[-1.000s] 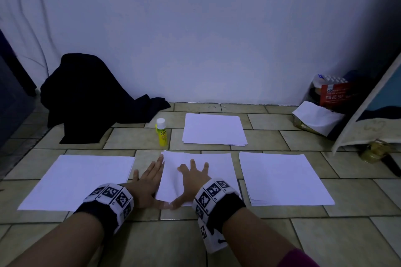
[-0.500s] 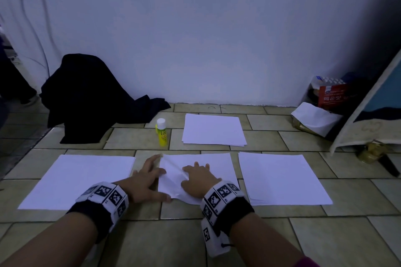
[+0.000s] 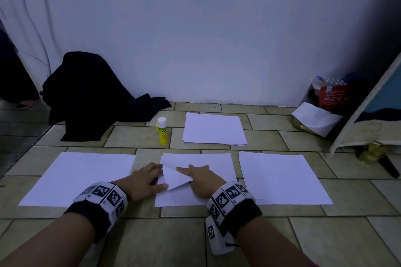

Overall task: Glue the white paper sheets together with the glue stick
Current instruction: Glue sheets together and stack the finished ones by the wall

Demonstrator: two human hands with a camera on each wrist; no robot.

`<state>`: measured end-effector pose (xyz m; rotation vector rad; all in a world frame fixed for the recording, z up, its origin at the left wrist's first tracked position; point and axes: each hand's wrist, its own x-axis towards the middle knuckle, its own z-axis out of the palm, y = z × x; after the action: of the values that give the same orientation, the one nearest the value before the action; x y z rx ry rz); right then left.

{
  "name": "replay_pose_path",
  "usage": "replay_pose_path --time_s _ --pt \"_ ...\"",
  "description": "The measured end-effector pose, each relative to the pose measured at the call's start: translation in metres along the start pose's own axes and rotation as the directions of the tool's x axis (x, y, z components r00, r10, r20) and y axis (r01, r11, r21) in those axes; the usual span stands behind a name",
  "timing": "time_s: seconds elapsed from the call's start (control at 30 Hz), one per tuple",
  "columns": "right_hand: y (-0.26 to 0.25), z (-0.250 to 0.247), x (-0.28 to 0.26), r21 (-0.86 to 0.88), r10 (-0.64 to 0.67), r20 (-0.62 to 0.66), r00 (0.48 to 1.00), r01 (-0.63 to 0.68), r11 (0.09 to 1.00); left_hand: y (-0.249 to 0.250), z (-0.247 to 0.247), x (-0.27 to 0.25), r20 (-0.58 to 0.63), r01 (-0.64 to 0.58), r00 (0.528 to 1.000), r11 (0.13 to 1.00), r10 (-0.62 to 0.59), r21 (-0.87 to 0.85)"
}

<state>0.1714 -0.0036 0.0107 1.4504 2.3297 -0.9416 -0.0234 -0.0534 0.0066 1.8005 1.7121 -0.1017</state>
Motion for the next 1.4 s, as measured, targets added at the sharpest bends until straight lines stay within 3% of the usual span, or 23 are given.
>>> replay_pose_path --time_s 0.13,0.27,0.5,0.77,0.9,1.0,1.07,1.13,1.2,1.23,1.3,1.4 --pt "0.002 0.003 0.003 0.093 -0.032 -0.052 0.998 0.037 0.995 -0.003 -0.001 0.003 0.037 -0.02 0.999 1.0 0.02 0.008" --pt "0.01 -0.002 -0.004 0.171 -0.128 -0.187 0.974 0.161 0.972 -0.005 0.003 0.004 -0.037 -0.018 0.999 0.999 0.019 0.027" --pt "0.008 -0.005 -0.012 -0.007 -0.19 -0.081 0.978 0.19 0.982 0.007 0.01 0.002 -0.065 0.011 0.998 0.985 0.0 0.174" --pt "0.01 -0.013 -0.015 -0.004 -0.218 -0.09 0.972 0.218 0.976 0.005 0.01 0.001 -0.049 0.017 0.999 0.975 -0.006 0.221" --pt "0.017 -0.031 -0.024 0.197 -0.149 -0.267 0.952 0.206 0.959 0.005 0.01 0.001 -0.041 0.016 0.999 0.974 -0.007 0.224" --pt "0.032 -0.06 -0.036 0.386 0.046 -0.557 0.829 0.209 0.898 0.005 0.01 0.0 -0.033 0.016 0.999 0.974 -0.009 0.226" --pt "0.047 -0.082 -0.047 0.527 0.288 -0.673 0.682 0.169 0.833 0.005 0.009 0.0 -0.029 0.017 1.0 0.974 -0.011 0.227" --pt "0.057 -0.099 -0.064 0.624 0.434 -0.739 0.515 0.278 0.731 0.006 0.009 -0.001 -0.024 0.018 1.0 0.974 -0.013 0.227" --pt "0.056 -0.108 -0.079 0.596 0.458 -0.797 0.393 0.389 0.703 0.006 0.008 -0.001 -0.018 0.017 1.0 0.974 -0.014 0.227" --pt "0.05 -0.108 -0.085 0.545 0.414 -0.831 0.371 0.401 0.736 0.006 0.008 -0.002 -0.015 0.016 1.0 0.973 -0.013 0.23" --pt "0.035 -0.1 -0.087 0.452 0.294 -0.868 0.4 0.394 0.8 0.007 0.007 -0.002 -0.01 0.015 1.0 0.972 -0.013 0.236" --pt "0.014 -0.076 -0.076 0.373 0.14 -0.816 0.561 0.325 0.869 0.009 0.005 0.0 -0.011 0.015 1.0 0.972 -0.013 0.234"
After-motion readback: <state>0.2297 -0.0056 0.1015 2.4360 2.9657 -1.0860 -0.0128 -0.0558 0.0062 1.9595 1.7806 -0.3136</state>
